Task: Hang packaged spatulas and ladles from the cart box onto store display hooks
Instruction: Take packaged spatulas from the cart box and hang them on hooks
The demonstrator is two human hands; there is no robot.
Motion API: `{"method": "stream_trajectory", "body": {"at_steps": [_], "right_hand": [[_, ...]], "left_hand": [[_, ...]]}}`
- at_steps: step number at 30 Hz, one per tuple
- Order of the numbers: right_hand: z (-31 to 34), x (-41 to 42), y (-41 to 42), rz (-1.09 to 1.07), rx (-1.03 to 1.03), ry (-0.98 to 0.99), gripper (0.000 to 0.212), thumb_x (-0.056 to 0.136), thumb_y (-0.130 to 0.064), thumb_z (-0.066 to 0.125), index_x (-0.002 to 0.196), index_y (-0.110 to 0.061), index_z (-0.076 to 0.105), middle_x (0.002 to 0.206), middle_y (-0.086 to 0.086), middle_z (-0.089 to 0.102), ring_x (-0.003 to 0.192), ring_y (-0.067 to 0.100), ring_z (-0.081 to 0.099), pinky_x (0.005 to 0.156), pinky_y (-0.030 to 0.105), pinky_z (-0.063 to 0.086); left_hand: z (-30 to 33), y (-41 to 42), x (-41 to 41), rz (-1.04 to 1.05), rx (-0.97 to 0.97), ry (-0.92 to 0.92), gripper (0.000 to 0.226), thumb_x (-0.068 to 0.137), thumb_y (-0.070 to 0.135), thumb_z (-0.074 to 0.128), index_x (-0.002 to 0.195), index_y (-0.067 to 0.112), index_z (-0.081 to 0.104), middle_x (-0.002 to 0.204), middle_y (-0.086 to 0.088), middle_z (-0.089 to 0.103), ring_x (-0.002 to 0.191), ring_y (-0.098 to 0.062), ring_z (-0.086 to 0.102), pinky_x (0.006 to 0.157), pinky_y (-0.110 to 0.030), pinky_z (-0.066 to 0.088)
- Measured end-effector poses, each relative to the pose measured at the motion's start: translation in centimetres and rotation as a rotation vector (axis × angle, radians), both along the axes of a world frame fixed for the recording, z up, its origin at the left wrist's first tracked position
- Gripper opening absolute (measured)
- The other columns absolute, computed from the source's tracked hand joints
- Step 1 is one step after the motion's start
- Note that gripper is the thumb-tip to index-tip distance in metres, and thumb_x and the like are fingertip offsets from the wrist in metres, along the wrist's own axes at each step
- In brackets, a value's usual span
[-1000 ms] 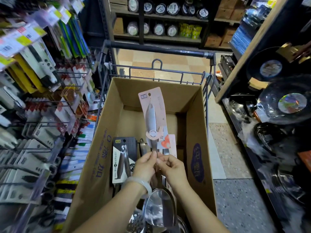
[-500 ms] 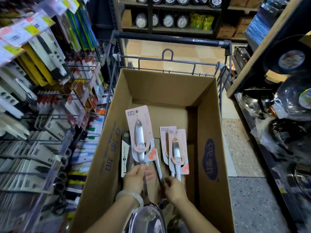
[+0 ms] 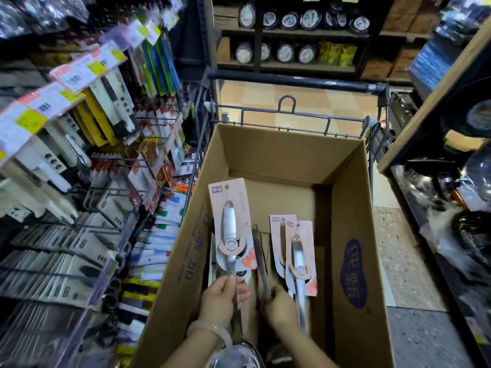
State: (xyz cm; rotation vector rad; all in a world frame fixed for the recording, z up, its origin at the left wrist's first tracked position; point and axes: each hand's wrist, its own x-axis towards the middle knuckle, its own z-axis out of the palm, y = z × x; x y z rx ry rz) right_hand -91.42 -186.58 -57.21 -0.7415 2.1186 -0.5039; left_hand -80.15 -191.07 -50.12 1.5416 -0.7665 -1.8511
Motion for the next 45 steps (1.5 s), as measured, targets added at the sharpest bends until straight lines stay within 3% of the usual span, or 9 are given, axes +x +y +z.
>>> {"method": "stream_trajectory", "body": {"at_steps": [4, 7, 13, 17, 24, 30, 36, 40, 45], "right_hand": [[2.8, -1.2, 0.4, -0.166, -0.196, -0.252, 0.027, 0.091, 0.003, 0.040, 0.079, -0.020, 0.049, 0.068, 0.001, 0.055, 0.063, 0.017, 0.052, 0.061, 0.026, 0.046], [5.7, -2.4, -0.2, -0.215, -0.373, -0.446, 0.022, 0.096, 0.003, 0.035, 0.088, -0.012, 0.049, 0.063, 0.008, 0.049, 0.056, 0.020, 0.048, 0.057, 0.030, 0.046], [11.7, -2.9, -0.3, -0.018, -0.537, -0.450, 0.024, 0.098, -0.005, 0.039, 0.078, -0.015, 0.049, 0.059, 0.007, 0.047, 0.051, 0.017, 0.048, 0.049, 0.024, 0.043], [16.4, -1.9, 0.7, 0.065, -0.690, -0.465, 0.026, 0.098, -0.004, 0.038, 0.075, -0.013, 0.048, 0.061, 0.003, 0.047, 0.057, 0.017, 0.048, 0.059, 0.031, 0.047], [23.8, 3.6, 3.5, 0.364, -0.864, -0.591, 0.021, 0.099, -0.009, 0.037, 0.084, -0.017, 0.050, 0.061, 0.001, 0.050, 0.049, 0.008, 0.052, 0.054, 0.019, 0.049], [27.2, 12.7, 7.4, 0.652, -0.885, -0.659, 0.027, 0.099, -0.008, 0.037, 0.073, -0.015, 0.044, 0.059, 0.001, 0.049, 0.051, 0.009, 0.051, 0.066, 0.032, 0.049], [30.1, 23.5, 14.1, 0.895, -0.871, -0.765, 0.027, 0.098, -0.006, 0.038, 0.075, -0.016, 0.046, 0.061, 0.003, 0.049, 0.056, 0.016, 0.051, 0.051, 0.018, 0.045], [31.6, 29.7, 19.6, 1.022, -0.854, -0.839, 0.025, 0.098, -0.006, 0.038, 0.077, -0.016, 0.049, 0.059, -0.003, 0.051, 0.046, 0.000, 0.050, 0.050, 0.012, 0.044], [33.2, 36.3, 26.5, 1.136, -0.841, -0.841, 0.023, 0.097, -0.005, 0.039, 0.078, -0.013, 0.050, 0.058, -0.003, 0.050, 0.053, 0.006, 0.050, 0.051, 0.010, 0.042]], "left_hand": [[1.3, -0.1, -0.1, 0.021, -0.050, 0.004, 0.027, 0.097, 0.009, 0.039, 0.076, 0.006, 0.055, 0.048, 0.000, 0.063, 0.039, -0.007, 0.061, 0.042, -0.015, 0.045], [3.2, 0.3, -0.5, 0.057, -0.089, 0.056, 0.025, 0.097, 0.007, 0.038, 0.078, 0.003, 0.055, 0.047, -0.002, 0.062, 0.039, -0.010, 0.060, 0.056, -0.025, 0.045], [9.2, 2.4, 0.2, 0.182, -0.234, 0.083, 0.027, 0.097, 0.005, 0.037, 0.076, 0.006, 0.054, 0.054, -0.006, 0.060, 0.038, -0.007, 0.058, 0.041, -0.017, 0.045], [13.5, 5.2, 1.8, 0.293, -0.371, 0.045, 0.026, 0.097, 0.008, 0.040, 0.077, 0.007, 0.056, 0.064, -0.008, 0.061, 0.048, -0.011, 0.060, 0.053, -0.024, 0.049], [19.2, 11.4, 6.9, 0.509, -0.559, -0.009, 0.025, 0.097, 0.014, 0.041, 0.080, 0.015, 0.059, 0.059, 0.001, 0.067, 0.051, -0.007, 0.064, 0.052, -0.022, 0.051], [21.9, 18.3, 15.0, 0.717, -0.672, -0.162, 0.030, 0.096, 0.011, 0.043, 0.070, 0.012, 0.058, 0.059, 0.000, 0.068, 0.056, -0.014, 0.065, 0.056, -0.025, 0.050], [24.6, 27.4, 23.0, 0.916, -0.735, -0.242, 0.026, 0.097, 0.009, 0.039, 0.076, 0.008, 0.053, 0.056, 0.001, 0.068, 0.052, -0.007, 0.065, 0.050, -0.014, 0.050], [26.1, 34.4, 27.7, 1.017, -0.762, -0.341, 0.030, 0.097, 0.011, 0.040, 0.072, 0.008, 0.055, 0.075, -0.014, 0.068, 0.070, -0.021, 0.067, 0.071, -0.035, 0.055], [27.8, 42.9, 32.9, 1.174, -0.772, -0.384, 0.027, 0.096, 0.011, 0.043, 0.072, 0.013, 0.057, 0.059, 0.003, 0.068, 0.054, -0.006, 0.065, 0.060, -0.025, 0.051]]}}
